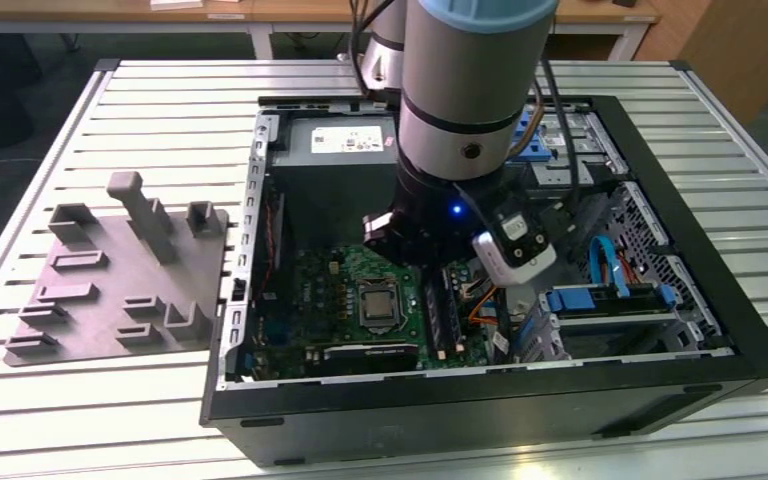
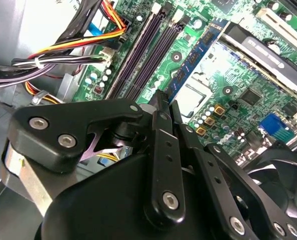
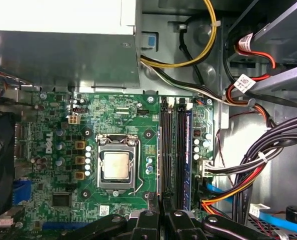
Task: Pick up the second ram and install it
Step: 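Insert the second ram into the second slot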
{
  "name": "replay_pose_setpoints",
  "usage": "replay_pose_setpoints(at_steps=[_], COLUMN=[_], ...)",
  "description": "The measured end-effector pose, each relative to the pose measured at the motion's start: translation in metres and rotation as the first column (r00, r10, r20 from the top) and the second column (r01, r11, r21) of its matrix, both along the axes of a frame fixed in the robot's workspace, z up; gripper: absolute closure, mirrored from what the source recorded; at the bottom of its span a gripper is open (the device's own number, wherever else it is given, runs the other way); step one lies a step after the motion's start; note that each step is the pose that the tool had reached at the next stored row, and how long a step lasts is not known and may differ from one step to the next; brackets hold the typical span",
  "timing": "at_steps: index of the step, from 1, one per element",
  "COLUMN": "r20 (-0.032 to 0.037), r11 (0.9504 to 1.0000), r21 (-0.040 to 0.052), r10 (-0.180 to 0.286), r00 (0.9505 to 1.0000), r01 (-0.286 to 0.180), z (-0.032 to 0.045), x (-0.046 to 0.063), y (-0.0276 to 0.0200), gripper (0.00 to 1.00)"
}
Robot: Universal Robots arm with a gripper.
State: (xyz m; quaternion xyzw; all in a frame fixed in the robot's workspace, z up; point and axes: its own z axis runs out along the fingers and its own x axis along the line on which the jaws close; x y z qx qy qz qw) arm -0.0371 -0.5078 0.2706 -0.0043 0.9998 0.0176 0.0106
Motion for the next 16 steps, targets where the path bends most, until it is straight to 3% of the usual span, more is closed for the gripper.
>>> replay_pose_setpoints(at_steps=[16], r20=[0.0], r11=[0.9998], r21=[-0.0001], r10=[-0.019], r00=[0.9998], r01=[0.019], z=[-0.0062], x=[0.0], y=[0.0], gripper=[0.86])
